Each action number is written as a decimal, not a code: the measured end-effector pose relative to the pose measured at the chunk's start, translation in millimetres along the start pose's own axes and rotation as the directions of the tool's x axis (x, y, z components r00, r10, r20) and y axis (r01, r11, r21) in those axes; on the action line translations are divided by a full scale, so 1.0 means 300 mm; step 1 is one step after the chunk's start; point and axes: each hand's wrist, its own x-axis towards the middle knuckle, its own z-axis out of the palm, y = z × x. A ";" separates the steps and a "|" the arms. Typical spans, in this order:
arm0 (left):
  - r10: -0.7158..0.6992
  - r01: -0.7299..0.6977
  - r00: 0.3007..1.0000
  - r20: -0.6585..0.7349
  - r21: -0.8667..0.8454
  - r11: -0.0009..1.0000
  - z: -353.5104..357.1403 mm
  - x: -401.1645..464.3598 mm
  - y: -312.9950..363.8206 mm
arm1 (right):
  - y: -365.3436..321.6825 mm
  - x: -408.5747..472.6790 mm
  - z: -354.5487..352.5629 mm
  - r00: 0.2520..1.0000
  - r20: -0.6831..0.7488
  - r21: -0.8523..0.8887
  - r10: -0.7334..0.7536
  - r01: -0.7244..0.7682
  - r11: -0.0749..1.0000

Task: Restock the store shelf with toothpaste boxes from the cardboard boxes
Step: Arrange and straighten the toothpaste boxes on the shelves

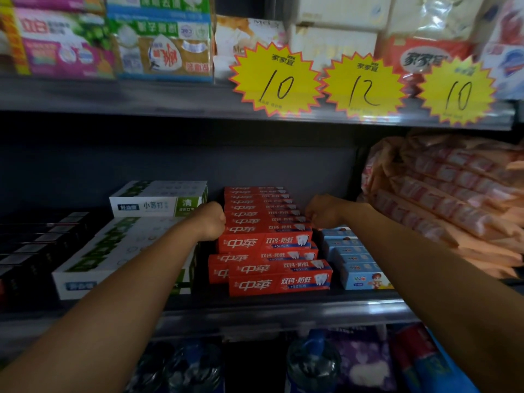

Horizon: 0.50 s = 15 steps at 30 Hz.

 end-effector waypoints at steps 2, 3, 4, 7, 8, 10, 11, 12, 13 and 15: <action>-0.001 0.001 1.000 -0.004 0.005 1.000 -0.002 -0.008 0.002 | -0.002 -0.004 -0.003 1.000 0.001 -0.001 0.013 -0.013 1.000; 0.001 -0.001 1.000 -0.006 0.005 1.000 -0.005 -0.016 0.005 | -0.003 -0.008 -0.005 1.000 -0.010 -0.007 0.014 -0.014 1.000; 0.005 -0.005 1.000 -0.010 0.007 1.000 -0.010 -0.024 0.008 | -0.004 -0.015 -0.008 1.000 -0.024 -0.016 0.013 -0.013 1.000; 0.007 -0.006 0.999 -0.036 0.038 0.999 -0.028 -0.046 0.013 | -0.008 -0.049 -0.013 0.997 -0.071 -0.056 0.003 -0.007 0.998; 0.005 -0.003 0.999 -0.044 0.051 0.999 -0.033 -0.051 0.011 | -0.010 -0.059 -0.011 0.997 -0.077 -0.067 -0.001 -0.004 0.998; -0.004 0.007 0.999 -0.048 0.055 0.998 -0.036 -0.060 0.007 | -0.013 -0.073 0.002 0.998 -0.056 -0.076 -0.012 0.007 0.997; -0.006 0.008 0.999 -0.043 0.043 0.999 -0.034 -0.063 0.008 | -0.016 -0.077 0.010 0.999 -0.040 -0.082 -0.018 0.014 0.997; 0.000 0.001 0.999 -0.041 0.032 0.999 -0.030 -0.067 0.013 | -0.019 -0.082 0.018 0.999 -0.028 -0.086 -0.025 0.023 0.996; 0.012 -0.011 0.999 -0.041 0.031 0.999 -0.025 -0.074 0.021 | -0.021 -0.084 0.024 0.999 -0.023 -0.080 -0.029 0.027 0.996; 0.041 -0.038 0.998 -0.050 0.050 0.998 -0.015 -0.082 0.041 | -0.024 -0.089 0.027 0.999 -0.030 -0.061 -0.031 0.029 0.998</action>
